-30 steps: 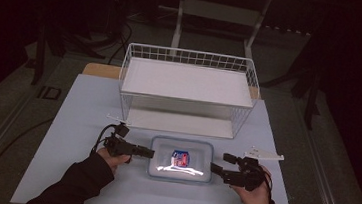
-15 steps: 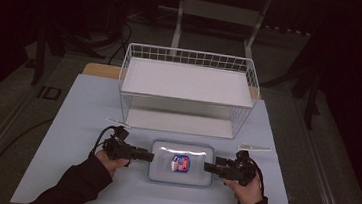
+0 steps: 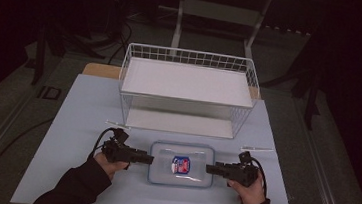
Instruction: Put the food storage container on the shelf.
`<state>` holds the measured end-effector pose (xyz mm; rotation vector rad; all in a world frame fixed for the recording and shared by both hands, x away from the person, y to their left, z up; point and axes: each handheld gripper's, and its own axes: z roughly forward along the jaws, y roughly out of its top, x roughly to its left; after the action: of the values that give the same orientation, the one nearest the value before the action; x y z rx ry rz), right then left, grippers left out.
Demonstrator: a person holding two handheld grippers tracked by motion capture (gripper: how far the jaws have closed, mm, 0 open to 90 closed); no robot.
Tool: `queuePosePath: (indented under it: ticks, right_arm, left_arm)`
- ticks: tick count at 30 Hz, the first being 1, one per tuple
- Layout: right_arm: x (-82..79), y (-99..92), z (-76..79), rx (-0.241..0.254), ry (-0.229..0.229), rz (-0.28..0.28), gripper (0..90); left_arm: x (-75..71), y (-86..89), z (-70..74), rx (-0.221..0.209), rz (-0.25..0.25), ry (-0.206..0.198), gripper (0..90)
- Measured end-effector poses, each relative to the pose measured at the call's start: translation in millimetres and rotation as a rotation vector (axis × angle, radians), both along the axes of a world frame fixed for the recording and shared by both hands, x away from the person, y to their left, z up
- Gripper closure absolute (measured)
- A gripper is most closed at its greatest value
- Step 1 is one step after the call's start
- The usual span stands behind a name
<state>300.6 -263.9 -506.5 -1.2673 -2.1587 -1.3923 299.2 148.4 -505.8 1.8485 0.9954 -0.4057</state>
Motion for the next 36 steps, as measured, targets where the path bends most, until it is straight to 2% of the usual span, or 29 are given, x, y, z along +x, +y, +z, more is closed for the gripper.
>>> queuePosePath:
  ticks: [3, 6, 10, 17, 18, 27, 36]
  right_arm:
    - [-1.6, -1.0, 1.3, 0.007, 0.014, -0.003, 52.7]
    - [-4.3, 0.4, 4.0, -0.012, 0.001, 0.004, 52.8]
    - [-2.7, 1.2, 6.6, -0.013, -0.009, 0.006, 52.9]
    - [2.3, 2.7, 19.1, -0.016, -0.055, 0.005, 52.8]
    - [5.5, 3.2, 23.2, -0.013, -0.074, 0.008, 52.8]
    - [19.5, 5.0, 31.4, -0.003, -0.116, 0.002, 52.8]
    - [38.2, 9.2, 34.0, -0.015, -0.166, 0.005, 52.6]
  left_arm:
    - [-3.9, -1.3, 2.4, 0.01, 0.006, -0.009, 58.6]
    - [-5.9, -1.9, 5.9, 0.02, 0.014, -0.024, 58.5]
    - [-5.4, -2.0, 10.6, 0.022, 0.027, -0.031, 58.4]
    - [-2.6, -0.8, 23.1, 0.023, 0.033, -0.097, 58.4]
    - [-1.7, -0.5, 24.6, 0.021, 0.034, -0.101, 58.3]
    - [10.2, 0.9, 36.9, 0.028, 0.056, -0.159, 58.3]
    - [22.8, 2.1, 35.9, 0.035, 0.081, -0.189, 58.0]
